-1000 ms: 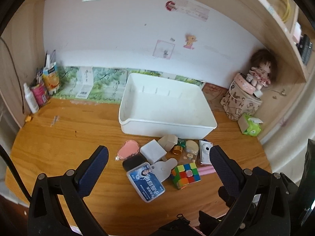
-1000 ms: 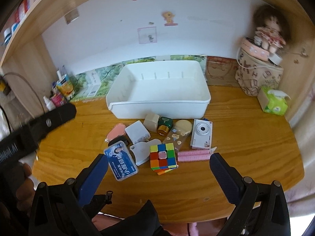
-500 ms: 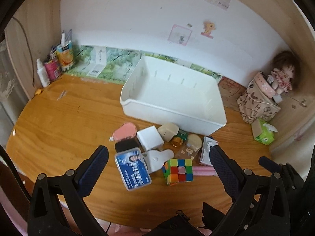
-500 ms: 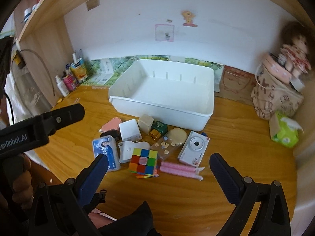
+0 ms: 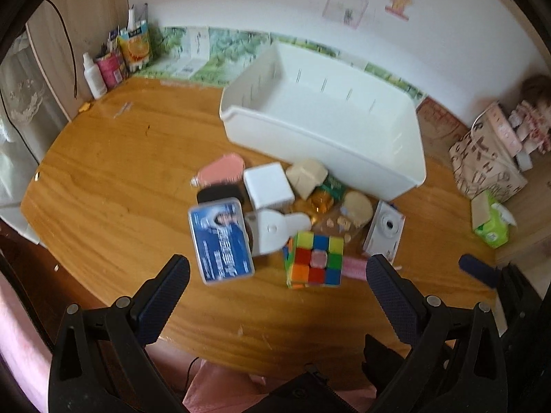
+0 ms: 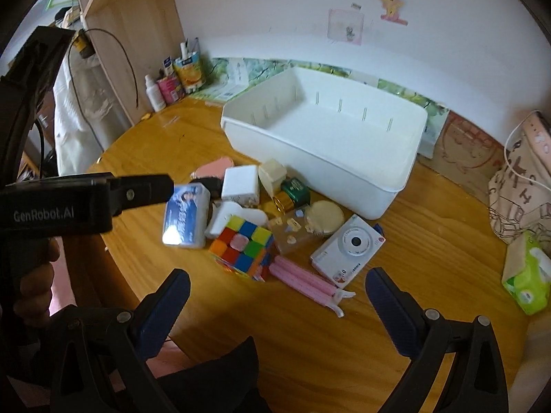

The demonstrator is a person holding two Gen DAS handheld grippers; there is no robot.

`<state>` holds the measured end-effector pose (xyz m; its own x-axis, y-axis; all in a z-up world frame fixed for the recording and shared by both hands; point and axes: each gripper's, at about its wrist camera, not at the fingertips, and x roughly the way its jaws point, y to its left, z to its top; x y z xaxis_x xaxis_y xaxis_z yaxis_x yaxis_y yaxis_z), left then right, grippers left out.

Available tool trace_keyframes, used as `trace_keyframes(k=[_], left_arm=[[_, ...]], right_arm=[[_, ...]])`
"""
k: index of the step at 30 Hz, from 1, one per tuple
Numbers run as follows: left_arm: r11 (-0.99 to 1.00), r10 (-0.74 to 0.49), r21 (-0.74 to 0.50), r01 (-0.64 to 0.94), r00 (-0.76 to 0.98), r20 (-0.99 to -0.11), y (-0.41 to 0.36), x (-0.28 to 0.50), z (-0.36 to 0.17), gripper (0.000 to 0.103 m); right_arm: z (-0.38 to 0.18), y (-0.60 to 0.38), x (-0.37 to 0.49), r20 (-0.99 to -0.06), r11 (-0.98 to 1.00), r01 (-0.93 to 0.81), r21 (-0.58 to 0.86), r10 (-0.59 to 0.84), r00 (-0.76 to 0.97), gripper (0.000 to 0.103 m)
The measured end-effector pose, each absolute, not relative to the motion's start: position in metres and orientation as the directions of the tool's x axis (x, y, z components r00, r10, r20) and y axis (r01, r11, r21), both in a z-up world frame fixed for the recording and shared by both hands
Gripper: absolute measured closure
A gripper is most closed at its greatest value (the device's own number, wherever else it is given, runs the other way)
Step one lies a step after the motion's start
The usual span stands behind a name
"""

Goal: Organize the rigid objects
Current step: 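Lower the left gripper onto the Rubik's cube while the right gripper lowers onto the pink curlers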

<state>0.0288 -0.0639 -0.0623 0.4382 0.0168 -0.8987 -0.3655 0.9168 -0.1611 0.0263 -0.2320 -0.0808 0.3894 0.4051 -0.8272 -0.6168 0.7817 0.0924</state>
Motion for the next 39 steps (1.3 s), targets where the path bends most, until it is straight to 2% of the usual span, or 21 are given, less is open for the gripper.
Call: trace_keyframes(k=[12, 16, 22, 25, 28, 35, 39], left_arm=[[0.901, -0.001, -0.140, -0.410, 0.321, -0.947, -0.092, 0.048, -0.090, 0.001], [0.902, -0.026, -0.146, -0.407, 0.286, -0.958, -0.100, 0.065, -0.099, 0.001], [0.899, -0.049, -0.126, -0.420, 0.189, -0.981, -0.105, 0.085, -0.120, 0.001], [0.892, -0.060, -0.117, -0.437, 0.143, -0.988, -0.105, 0.090, -0.131, 0.001], [0.882, -0.077, -0.116, -0.456, 0.104, -0.992, -0.103, 0.096, -0.143, 0.001], [0.857, -0.122, -0.135, -0.498, 0.059, -0.991, -0.098, 0.101, -0.161, 0.001], [0.839, -0.141, -0.147, -0.524, 0.052, -0.989, -0.094, 0.104, -0.171, 0.001]], right_arm=[[-0.119, -0.265, 0.049, -0.857, 0.689, -0.719, 0.092, 0.422, 0.296, 0.001], [-0.127, -0.269, 0.060, -0.866, 0.687, -0.723, 0.073, 0.403, 0.296, 0.007], [-0.138, -0.268, 0.070, -0.873, 0.648, -0.760, 0.060, 0.402, 0.274, 0.007], [-0.147, -0.263, 0.073, -0.885, 0.613, -0.787, 0.071, 0.402, 0.234, 0.012], [-0.157, -0.258, 0.075, -0.900, 0.586, -0.805, 0.093, 0.395, 0.184, 0.013], [-0.175, -0.245, 0.080, -0.919, 0.533, -0.837, 0.124, 0.379, 0.106, 0.026], [-0.183, -0.241, 0.083, -0.928, 0.509, -0.851, 0.131, 0.366, 0.077, 0.030]])
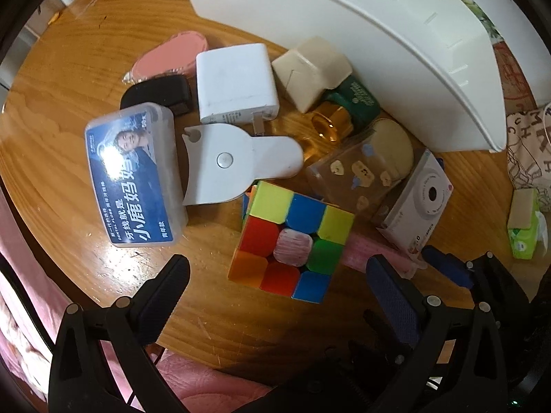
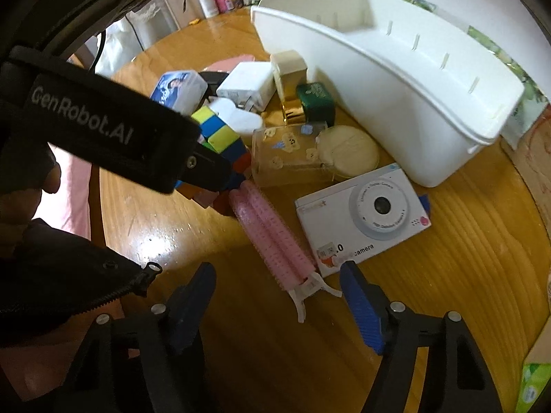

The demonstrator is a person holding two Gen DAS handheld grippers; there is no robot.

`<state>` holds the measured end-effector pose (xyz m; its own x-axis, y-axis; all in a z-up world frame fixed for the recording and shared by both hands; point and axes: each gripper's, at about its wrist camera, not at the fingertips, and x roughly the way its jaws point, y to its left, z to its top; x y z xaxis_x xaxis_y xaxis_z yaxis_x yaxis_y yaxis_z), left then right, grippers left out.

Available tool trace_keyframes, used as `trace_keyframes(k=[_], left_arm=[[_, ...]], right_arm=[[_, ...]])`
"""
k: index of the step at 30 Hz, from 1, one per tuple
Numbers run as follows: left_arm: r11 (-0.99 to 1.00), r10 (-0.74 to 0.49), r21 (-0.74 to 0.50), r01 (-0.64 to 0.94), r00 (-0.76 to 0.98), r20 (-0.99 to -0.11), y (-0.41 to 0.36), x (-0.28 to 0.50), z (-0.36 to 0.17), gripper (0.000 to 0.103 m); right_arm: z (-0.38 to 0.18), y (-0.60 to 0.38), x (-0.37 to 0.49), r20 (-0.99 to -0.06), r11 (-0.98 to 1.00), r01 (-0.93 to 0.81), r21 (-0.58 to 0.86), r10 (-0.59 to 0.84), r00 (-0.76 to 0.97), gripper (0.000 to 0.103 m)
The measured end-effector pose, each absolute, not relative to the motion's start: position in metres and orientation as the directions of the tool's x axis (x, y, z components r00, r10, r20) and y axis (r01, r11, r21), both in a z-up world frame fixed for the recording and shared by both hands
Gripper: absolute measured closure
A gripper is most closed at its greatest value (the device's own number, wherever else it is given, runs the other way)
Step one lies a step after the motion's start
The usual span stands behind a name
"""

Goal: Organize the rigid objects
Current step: 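Lower the left gripper onto the Rubik's cube while the right gripper lowers onto the pink curlers, then close the left gripper on the cube while the right gripper closes on the curlers, lift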

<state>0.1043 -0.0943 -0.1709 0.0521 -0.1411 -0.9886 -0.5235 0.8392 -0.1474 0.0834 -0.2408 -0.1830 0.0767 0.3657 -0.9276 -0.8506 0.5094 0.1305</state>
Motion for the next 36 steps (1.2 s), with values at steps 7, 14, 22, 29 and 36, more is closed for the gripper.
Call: trace_keyframes(k=[7, 14, 22, 29, 36], left_arm=[[0.821, -0.152, -0.151, -0.551, 0.044, -0.987, -0.087, 0.112, -0.181, 0.010], [0.825, -0.181, -0.167, -0.540, 0.027, -0.983, -0.079, 0.121, -0.193, 0.028], [0.823, -0.203, -0.193, -0.534, 0.041, -0.978, -0.082, 0.132, -0.194, 0.036], [0.808, -0.213, -0.213, -0.549, 0.065, -0.975, -0.075, 0.116, -0.186, 0.036], [0.788, -0.212, -0.235, -0.568, 0.109, -0.971, -0.066, 0.102, -0.174, 0.037]], right_arm=[[-0.185, -0.239, 0.091, -0.931, 0.516, -0.849, 0.112, 0.353, 0.091, 0.035], [-0.184, -0.243, 0.093, -0.936, 0.532, -0.837, 0.127, 0.344, 0.077, 0.051], [-0.187, -0.245, 0.090, -0.938, 0.533, -0.835, 0.138, 0.340, 0.062, 0.055], [-0.189, -0.230, 0.081, -0.944, 0.525, -0.844, 0.111, 0.320, 0.075, 0.055], [-0.188, -0.220, 0.067, -0.950, 0.520, -0.851, 0.070, 0.294, 0.101, 0.053]])
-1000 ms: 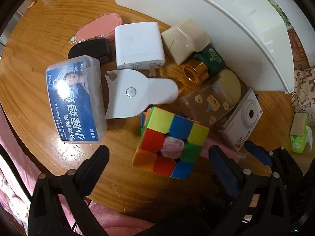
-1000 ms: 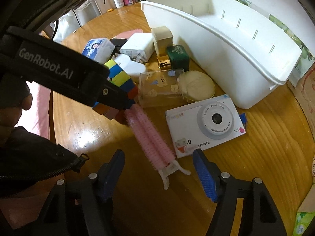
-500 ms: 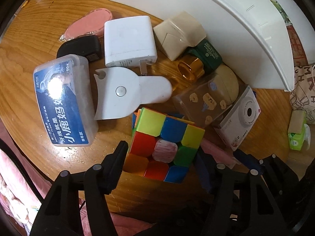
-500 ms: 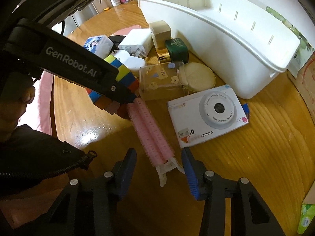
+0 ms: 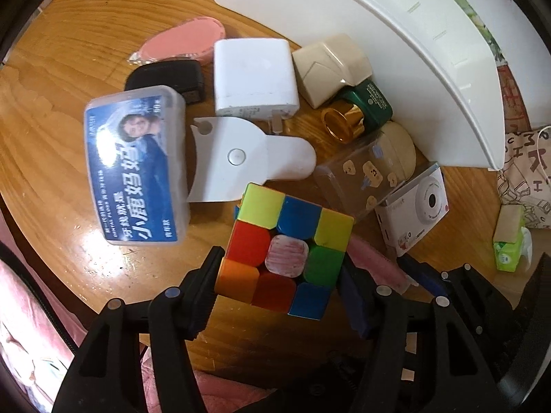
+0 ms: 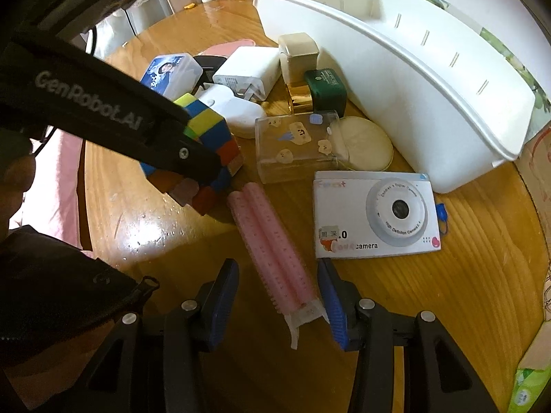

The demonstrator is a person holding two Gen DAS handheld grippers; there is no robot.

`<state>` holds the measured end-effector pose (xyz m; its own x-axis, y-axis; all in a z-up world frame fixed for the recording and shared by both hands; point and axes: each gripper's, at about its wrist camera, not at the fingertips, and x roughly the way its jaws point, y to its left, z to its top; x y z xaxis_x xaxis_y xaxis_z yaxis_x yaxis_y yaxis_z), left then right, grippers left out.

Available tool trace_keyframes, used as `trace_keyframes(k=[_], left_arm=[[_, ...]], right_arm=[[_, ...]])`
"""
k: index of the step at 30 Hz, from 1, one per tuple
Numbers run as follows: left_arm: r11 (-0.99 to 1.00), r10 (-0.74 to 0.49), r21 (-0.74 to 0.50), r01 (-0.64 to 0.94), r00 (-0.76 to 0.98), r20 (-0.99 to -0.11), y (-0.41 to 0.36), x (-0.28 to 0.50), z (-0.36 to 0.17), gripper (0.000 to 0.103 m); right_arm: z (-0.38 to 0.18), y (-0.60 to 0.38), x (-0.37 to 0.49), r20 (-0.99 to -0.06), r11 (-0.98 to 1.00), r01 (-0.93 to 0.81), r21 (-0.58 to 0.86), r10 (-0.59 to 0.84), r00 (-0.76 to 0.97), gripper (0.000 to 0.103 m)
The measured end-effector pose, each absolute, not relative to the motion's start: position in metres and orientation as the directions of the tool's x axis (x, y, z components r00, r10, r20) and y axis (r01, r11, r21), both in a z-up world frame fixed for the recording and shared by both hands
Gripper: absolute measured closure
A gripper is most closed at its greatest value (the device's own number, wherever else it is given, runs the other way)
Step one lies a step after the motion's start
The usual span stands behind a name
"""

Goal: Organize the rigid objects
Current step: 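Close the left gripper on the cube while the right gripper closes on the curlers, lift, then carry the cube and the curlers over the white bin with both grippers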

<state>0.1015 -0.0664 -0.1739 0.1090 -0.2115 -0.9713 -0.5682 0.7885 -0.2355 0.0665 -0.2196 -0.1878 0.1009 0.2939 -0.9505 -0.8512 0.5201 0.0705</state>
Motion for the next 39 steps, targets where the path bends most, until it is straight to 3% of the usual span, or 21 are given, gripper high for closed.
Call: trace_keyframes(k=[3, 10, 12, 14, 16, 39], left_arm=[[0.781, -0.211, -0.245, -0.575, 0.127, -0.969, -0.061, 0.093, -0.171, 0.038], [0.767, -0.206, -0.274, -0.580, 0.182, -0.961, -0.054, 0.071, -0.153, 0.038], [0.765, -0.199, -0.274, -0.583, 0.191, -0.961, -0.046, 0.060, -0.152, 0.038], [0.762, -0.184, -0.269, -0.589, 0.201, -0.962, -0.039, 0.051, -0.146, 0.038], [0.756, -0.171, -0.269, -0.597, 0.218, -0.961, -0.034, 0.041, -0.140, 0.038], [0.782, -0.070, -0.227, -0.581, 0.281, -0.957, -0.039, 0.011, -0.112, 0.038]], right_arm=[[-0.190, -0.216, 0.063, -0.954, 0.516, -0.854, 0.064, 0.282, 0.098, 0.046], [-0.193, -0.205, 0.050, -0.963, 0.508, -0.861, 0.006, 0.236, 0.133, 0.046], [-0.196, -0.200, 0.046, -0.964, 0.515, -0.857, -0.014, 0.220, 0.148, 0.050], [-0.201, -0.192, 0.047, -0.967, 0.514, -0.857, -0.034, 0.201, 0.159, 0.068], [-0.202, -0.185, 0.041, -0.966, 0.514, -0.857, -0.030, 0.204, 0.156, 0.073], [-0.164, -0.214, 0.020, -0.931, 0.645, -0.758, 0.098, 0.329, 0.160, 0.077]])
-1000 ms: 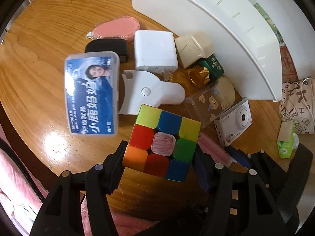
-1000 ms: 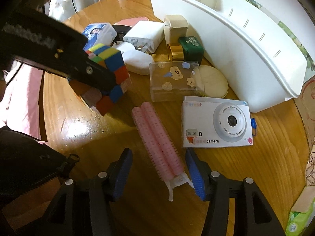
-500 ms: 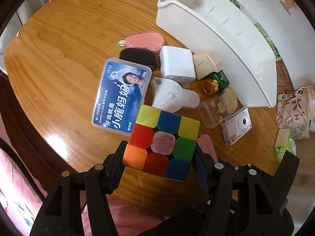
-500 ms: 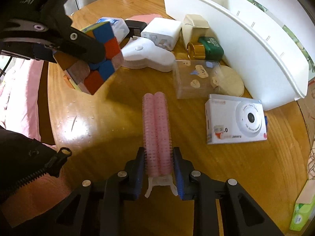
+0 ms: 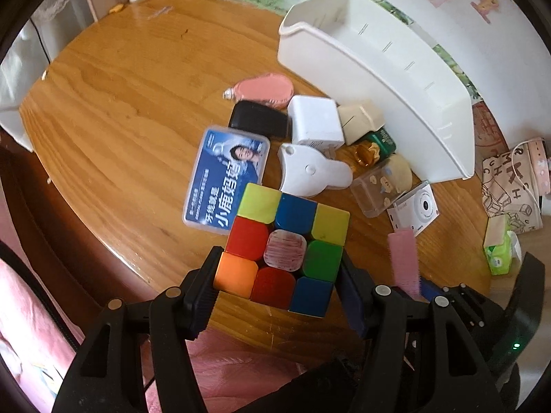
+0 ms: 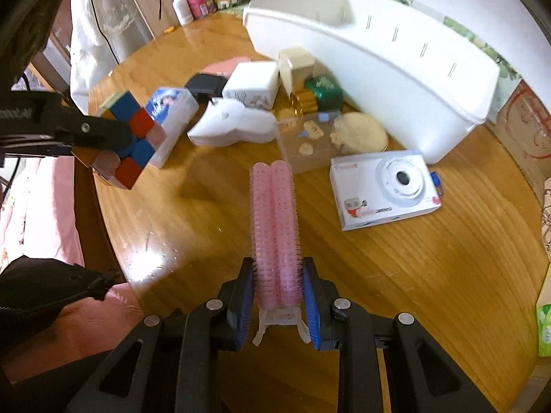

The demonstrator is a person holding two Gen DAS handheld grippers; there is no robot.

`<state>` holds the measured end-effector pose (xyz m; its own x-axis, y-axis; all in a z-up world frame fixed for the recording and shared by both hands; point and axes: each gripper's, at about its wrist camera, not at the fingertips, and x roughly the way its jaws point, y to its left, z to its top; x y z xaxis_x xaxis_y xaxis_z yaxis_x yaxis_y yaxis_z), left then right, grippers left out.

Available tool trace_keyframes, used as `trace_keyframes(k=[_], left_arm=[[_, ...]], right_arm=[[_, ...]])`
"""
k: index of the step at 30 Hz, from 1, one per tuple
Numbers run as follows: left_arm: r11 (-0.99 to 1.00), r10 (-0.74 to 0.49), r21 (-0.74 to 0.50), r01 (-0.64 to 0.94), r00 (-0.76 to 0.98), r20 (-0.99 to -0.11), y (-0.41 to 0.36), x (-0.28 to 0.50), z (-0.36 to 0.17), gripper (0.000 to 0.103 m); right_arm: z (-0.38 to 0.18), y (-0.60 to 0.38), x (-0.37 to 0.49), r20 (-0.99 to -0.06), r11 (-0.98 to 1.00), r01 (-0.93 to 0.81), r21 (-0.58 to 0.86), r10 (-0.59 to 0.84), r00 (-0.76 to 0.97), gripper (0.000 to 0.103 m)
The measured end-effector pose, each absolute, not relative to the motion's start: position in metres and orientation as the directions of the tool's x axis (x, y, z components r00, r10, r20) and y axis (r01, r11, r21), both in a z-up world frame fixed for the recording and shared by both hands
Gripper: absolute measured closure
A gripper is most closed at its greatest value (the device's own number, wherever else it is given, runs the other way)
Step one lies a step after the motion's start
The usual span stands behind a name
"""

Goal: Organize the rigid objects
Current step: 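Carry the cube and the curlers over the white bin with both grippers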

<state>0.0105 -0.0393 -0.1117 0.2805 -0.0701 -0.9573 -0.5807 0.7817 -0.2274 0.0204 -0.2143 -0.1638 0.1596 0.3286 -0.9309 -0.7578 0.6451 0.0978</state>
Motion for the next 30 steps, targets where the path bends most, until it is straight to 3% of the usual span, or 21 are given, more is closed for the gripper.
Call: trace_keyframes(k=[17, 30], left_arm=[[0.842, 0.063, -0.175, -0.511, 0.416, -0.907, -0.020, 0.039, -0.047, 0.038], [0.884, 0.093, -0.171, -0.435, 0.523, -0.848, 0.014, 0.083, -0.006, 0.038]], right_arm=[[-0.082, -0.237, 0.042, -0.848, 0.646, -0.759, 0.082, 0.445, 0.287, 0.077], [-0.043, -0.212, 0.071, -0.785, 0.702, -0.710, 0.055, 0.470, 0.403, 0.076]])
